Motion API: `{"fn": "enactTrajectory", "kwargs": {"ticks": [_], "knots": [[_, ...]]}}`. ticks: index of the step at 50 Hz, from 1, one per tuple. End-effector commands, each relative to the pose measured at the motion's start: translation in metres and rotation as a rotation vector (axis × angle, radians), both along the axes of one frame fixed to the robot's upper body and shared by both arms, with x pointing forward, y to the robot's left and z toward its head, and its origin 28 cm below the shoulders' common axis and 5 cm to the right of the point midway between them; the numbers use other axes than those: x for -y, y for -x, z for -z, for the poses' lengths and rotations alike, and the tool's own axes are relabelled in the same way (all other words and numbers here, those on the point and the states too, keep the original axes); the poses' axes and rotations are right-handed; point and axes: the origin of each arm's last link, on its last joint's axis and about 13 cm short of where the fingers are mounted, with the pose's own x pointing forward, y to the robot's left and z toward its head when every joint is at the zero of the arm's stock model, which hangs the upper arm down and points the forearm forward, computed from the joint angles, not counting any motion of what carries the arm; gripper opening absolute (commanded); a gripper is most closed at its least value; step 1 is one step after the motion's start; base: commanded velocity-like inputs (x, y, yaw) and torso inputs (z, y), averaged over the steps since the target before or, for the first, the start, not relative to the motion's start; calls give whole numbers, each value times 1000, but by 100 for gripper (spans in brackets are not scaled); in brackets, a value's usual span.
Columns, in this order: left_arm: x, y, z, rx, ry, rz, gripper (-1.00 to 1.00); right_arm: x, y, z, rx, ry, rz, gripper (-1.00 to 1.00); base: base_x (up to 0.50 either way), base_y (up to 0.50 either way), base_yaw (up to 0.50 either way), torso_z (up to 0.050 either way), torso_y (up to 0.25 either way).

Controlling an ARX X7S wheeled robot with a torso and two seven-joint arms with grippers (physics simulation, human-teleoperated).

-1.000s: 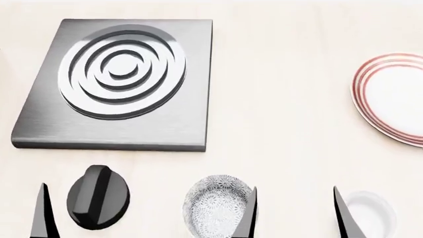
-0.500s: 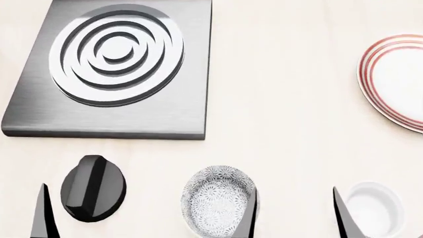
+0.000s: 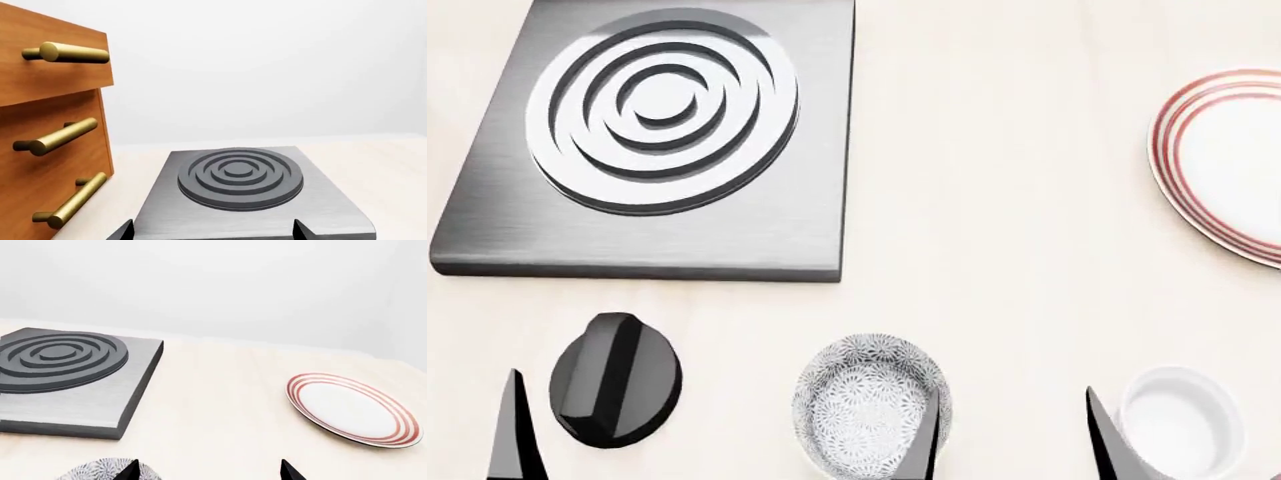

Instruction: Pick the akita bowl next to the ramekin and place it on the plate.

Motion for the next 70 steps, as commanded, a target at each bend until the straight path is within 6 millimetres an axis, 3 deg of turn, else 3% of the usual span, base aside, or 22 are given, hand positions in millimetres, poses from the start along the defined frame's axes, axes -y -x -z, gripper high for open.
{"fn": "enactTrajectory", "kwargs": {"ticks": [1,30,70], "knots": [[0,1,0,2,-1,1,100,-3,5,-9,-86,-9,2,100,0,0,0,0,0],[0,1,-1,4,0,2,100,-6,6,-27,-205,-185,-132,100,0,0,0,0,0],[0,0,1,-7,5,5,100,-2,-18,-13,-298,-290,-156,100,0,0,0,0,0]]}}
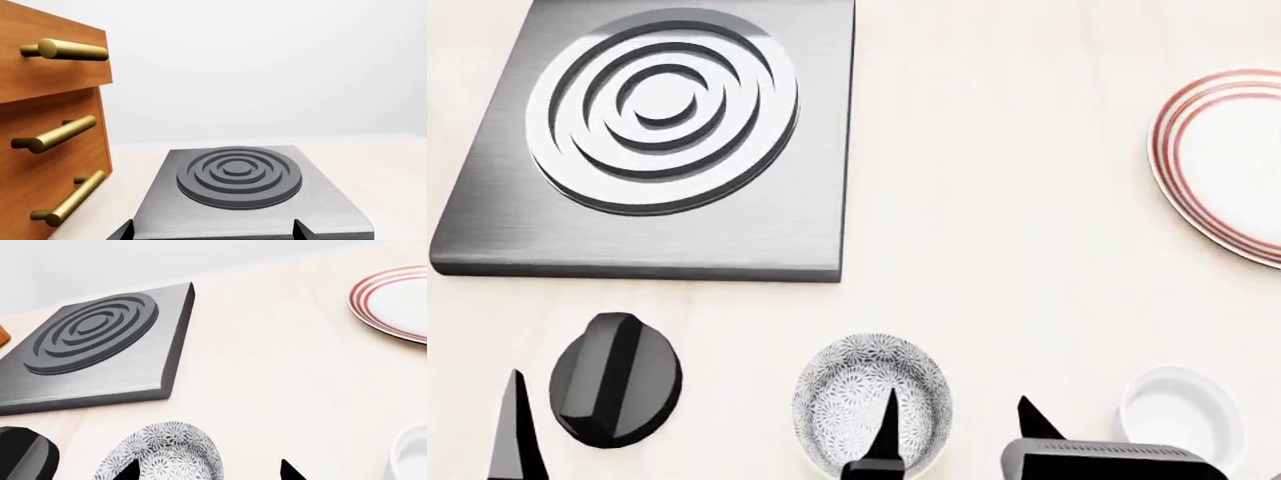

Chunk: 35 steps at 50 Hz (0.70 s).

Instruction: Pick the akita bowl next to the ramekin and place it on the plate.

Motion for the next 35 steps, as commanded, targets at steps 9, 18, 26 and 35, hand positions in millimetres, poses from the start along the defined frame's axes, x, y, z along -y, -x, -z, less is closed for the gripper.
{"fn": "enactTrajectory", "kwargs": {"ticks": [9,18,26,35], "knots": [[0,0,1,-1,-1,-1,100,3,-9,11,-49,-28,8,100,0,0,0,0,0],[0,0,1,-1,-1,-1,100,3,-13,15,-69,-37,-5,100,0,0,0,0,0],[0,0,1,-1,-2,1,100,4,-16,17,-80,-44,-4,100,0,0,0,0,0],[0,-1,1,-2,-2,1,100,4,-21,22,-97,-47,-7,100,0,0,0,0,0]]}}
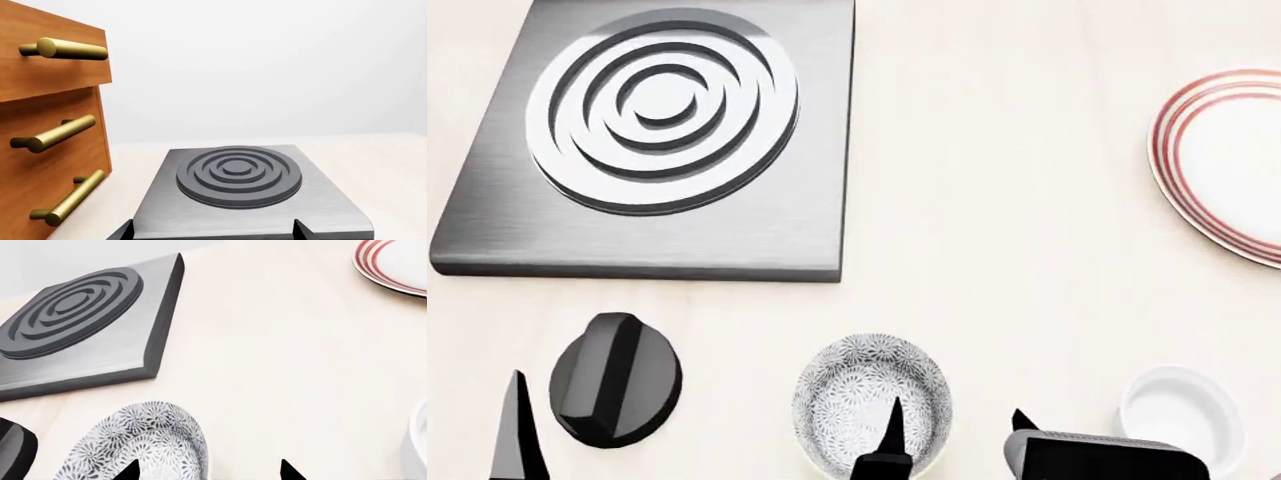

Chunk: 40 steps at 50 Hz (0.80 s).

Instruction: Pick the akita bowl next to the ramekin and place it on the plate.

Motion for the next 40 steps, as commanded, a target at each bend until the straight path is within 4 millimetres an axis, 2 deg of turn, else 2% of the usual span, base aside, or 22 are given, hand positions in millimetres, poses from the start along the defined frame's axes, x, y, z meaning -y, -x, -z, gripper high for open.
{"fn": "enactTrajectory", "kwargs": {"ticks": [1,33,34,40], "knots": [[0,0,0,-1,0,-1,100,1,-5,5,-21,-6,-4,100,0,0,0,0,0],[0,-1,1,-2,-1,-2,100,1,-15,17,-53,-16,-17,100,0,0,0,0,0],[0,-1,1,-2,-1,-2,100,1,-15,16,-51,-15,-18,-100,0,0,0,0,0],[0,-1,1,-4,-1,-2,100,0,-12,13,-23,5,-7,-100,0,0,0,0,-3]]}}
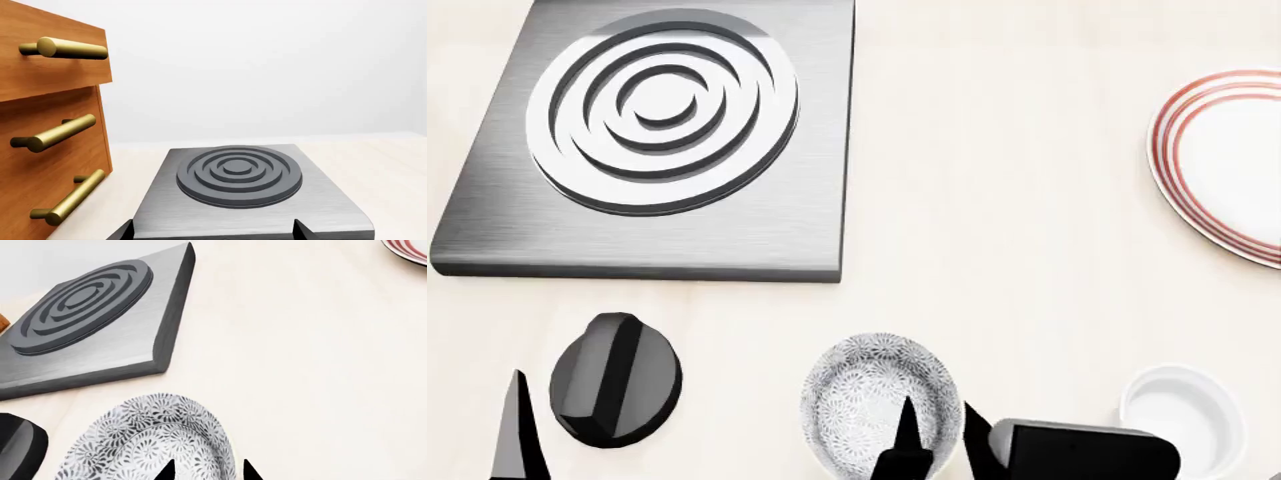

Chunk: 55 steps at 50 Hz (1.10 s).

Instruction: Pick the akita bowl next to the ramekin and place it on the plate.

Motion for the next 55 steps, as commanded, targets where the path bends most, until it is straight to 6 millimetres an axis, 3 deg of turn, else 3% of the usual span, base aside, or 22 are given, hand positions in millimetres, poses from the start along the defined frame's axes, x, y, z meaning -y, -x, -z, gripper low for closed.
{"fn": "enactTrajectory", "kwargs": {"ticks": [1,18,40,55], "knots": [[0,0,1,-3,0,-1,100,3,1,3,-3,41,45,-100,0,0,0,0,0],[0,-1,2,-6,-2,1,100,0,5,-4,51,134,82,-100,0,0,0,0,0],[0,0,2,-6,1,-1,100,0,11,-30,62,-102,28,-100,0,0,0,0,0],[0,0,1,-4,0,0,100,2,7,-48,81,-149,42,-100,0,0,0,0,0]]}}
